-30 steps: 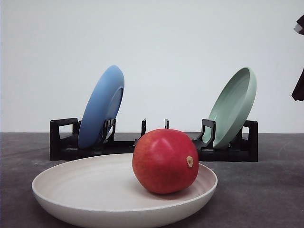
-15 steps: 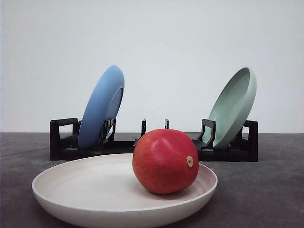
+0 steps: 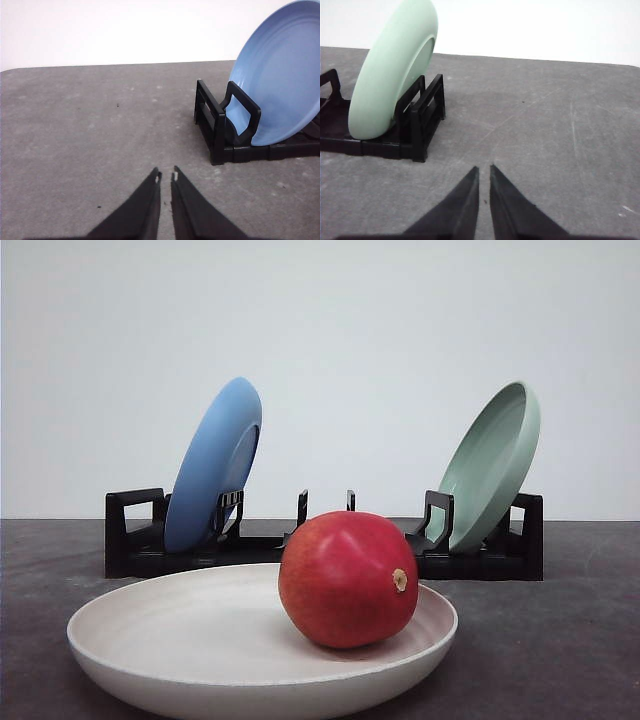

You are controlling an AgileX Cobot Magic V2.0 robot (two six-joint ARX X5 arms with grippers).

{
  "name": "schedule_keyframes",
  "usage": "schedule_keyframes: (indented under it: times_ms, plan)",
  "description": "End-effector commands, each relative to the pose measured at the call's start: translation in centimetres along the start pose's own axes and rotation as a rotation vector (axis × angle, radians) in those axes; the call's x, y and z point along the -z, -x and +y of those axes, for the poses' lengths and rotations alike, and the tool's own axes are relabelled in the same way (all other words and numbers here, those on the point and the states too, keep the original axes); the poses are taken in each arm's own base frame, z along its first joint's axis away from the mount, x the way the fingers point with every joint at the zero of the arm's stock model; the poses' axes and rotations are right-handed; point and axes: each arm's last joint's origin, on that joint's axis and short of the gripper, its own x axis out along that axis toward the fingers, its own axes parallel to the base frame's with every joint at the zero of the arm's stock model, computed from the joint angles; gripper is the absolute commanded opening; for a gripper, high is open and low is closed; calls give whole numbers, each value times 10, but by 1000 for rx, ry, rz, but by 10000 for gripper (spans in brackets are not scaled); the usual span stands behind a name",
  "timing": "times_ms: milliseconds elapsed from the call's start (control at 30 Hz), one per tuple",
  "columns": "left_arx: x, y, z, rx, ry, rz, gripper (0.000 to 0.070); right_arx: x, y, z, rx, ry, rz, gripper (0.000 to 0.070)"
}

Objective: Place pomegranate in white plate

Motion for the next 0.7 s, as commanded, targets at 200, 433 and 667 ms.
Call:
schedule_keyframes:
  times_ms: [200, 433, 667]
  plan:
    - [2, -1, 0, -1, -3, 1, 23, -2, 0, 0, 3, -14, -33, 34]
    - [2, -1, 0, -1, -3, 1, 23, -3, 0, 0, 3, -14, -35, 34]
    - [2, -1, 0, -1, -3, 1, 23, -3, 0, 0, 3, -14, -35, 34]
